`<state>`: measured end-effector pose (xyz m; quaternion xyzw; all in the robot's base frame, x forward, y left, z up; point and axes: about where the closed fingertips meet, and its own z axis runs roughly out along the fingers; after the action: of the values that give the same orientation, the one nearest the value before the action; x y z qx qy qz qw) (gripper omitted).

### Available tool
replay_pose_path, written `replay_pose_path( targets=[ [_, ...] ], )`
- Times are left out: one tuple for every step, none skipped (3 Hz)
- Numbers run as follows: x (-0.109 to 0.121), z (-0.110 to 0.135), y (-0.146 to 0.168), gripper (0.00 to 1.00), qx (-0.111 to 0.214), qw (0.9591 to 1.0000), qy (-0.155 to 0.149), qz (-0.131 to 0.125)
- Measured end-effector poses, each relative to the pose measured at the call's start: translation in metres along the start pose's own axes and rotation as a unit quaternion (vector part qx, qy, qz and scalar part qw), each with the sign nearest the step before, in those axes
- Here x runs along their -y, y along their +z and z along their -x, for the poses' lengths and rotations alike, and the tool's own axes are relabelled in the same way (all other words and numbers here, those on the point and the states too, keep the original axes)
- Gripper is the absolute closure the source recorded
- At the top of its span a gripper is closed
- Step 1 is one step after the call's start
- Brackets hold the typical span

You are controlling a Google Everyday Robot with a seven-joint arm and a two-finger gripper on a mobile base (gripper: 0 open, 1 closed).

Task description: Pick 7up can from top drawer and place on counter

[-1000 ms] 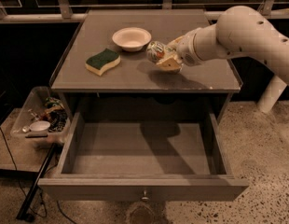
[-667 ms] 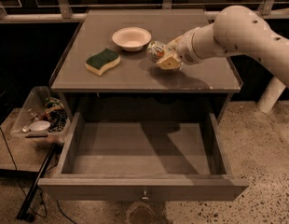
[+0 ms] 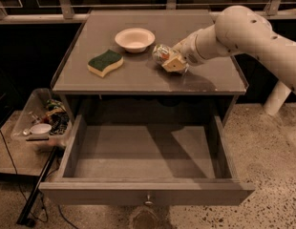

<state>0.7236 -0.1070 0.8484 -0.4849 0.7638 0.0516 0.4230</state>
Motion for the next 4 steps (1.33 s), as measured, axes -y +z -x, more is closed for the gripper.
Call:
replay_pose_path(
  targets=[
    [0.0000,-0.0001,0.0002,0.81,0.000,1.0000,0.000,0.000],
    [0.0000,-0.0001,0.0002,0.59,0.000,1.0000,0.000,0.000],
    [-0.0001,-0.0001,0.0002,0.35,0.000,1.0000,0.000,0.000],
    [-0.0001,-0.0001,0.0003,0.12,0.000,1.0000,0.000,0.000]
  ],
)
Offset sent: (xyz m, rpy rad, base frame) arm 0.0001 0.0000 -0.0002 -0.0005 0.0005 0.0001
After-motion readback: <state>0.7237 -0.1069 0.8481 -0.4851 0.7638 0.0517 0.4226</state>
